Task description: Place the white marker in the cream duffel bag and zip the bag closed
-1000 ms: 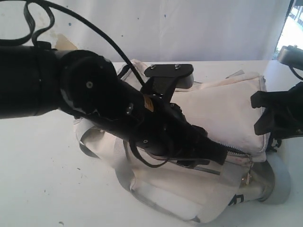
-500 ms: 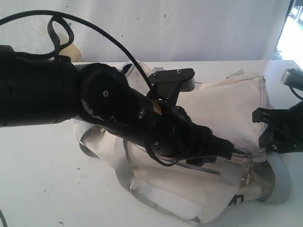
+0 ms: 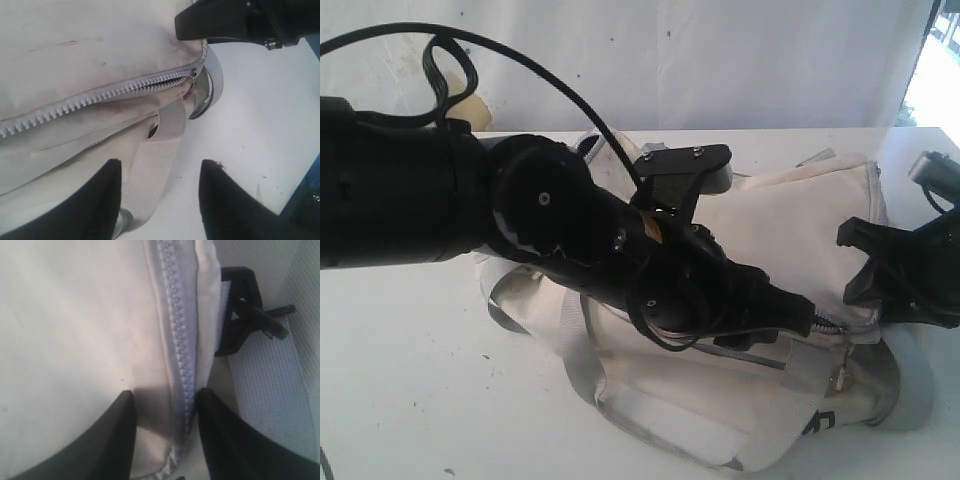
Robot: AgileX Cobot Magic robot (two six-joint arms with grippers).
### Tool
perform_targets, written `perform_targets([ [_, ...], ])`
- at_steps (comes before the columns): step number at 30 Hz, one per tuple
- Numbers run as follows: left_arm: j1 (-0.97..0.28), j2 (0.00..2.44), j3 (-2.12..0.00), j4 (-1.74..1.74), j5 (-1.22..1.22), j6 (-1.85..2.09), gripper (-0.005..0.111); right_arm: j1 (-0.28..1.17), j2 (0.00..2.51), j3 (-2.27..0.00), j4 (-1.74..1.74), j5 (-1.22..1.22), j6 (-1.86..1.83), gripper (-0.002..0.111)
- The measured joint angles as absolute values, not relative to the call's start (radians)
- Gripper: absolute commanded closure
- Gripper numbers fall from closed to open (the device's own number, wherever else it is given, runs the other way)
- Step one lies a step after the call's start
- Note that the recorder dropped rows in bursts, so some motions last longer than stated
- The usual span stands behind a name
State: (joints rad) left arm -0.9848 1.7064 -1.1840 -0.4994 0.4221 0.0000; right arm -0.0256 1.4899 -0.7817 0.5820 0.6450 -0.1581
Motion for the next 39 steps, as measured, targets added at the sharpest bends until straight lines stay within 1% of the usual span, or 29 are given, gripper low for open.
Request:
perform_targets([
  [2, -0.985, 1.706, -1.184, -0.499, 0.422, 0.000, 0.057, -0.026, 1.497, -0.782, 0.585, 0.645, -0.162, 0.083],
  [3, -0.985, 1.706, -1.184, -0.499, 0.422, 0.000, 0.057, -0.026, 1.497, -0.782, 0.587, 0.645, -0.164, 0.094],
  [5, -0.985, 1.706, -1.184, -0.499, 0.422, 0.000, 0.057, -0.026, 1.501, -0.782, 0.588, 0.645, -0.166, 0.108],
  [11, -0.985, 1.706, -1.184, -0.501, 0.422, 0.000, 0.057, -0.027, 1.501, -0.782, 0.684, 0.651, -0.215, 0.108],
  [16, -0.985, 1.706, -1.184, -0.501, 0.422, 0.000, 0.057, -0.029, 1.483, -0.782, 0.904, 0.674, -0.293, 0.108],
  [19, -0.985, 1.706, -1.184, -0.506, 0.417, 0.014, 0.057, -0.029, 1.464, -0.786, 0.961, 0.688, -0.317, 0.108],
  [28, -0.985, 1.766, -1.184, -0.704, 0.322, 0.036, 0.057, -0.029, 1.430, -0.813, 0.985, 0.704, -0.325, 0.108],
  [31, -1.023, 1.803, -1.184, -0.853, 0.273, 0.170, 0.057, -0.029, 1.428, -0.842, 0.983, 0.714, -0.325, 0.108],
  [35, -1.048, 1.807, -1.184, -0.896, 0.162, 0.225, 0.057, -0.029, 1.428, -0.855, 0.921, 0.719, -0.325, 0.108],
  [39, -1.048, 1.807, -1.184, -0.917, 0.122, 0.233, 0.057, -0.029, 1.428, -0.856, 0.905, 0.723, -0.325, 0.108],
])
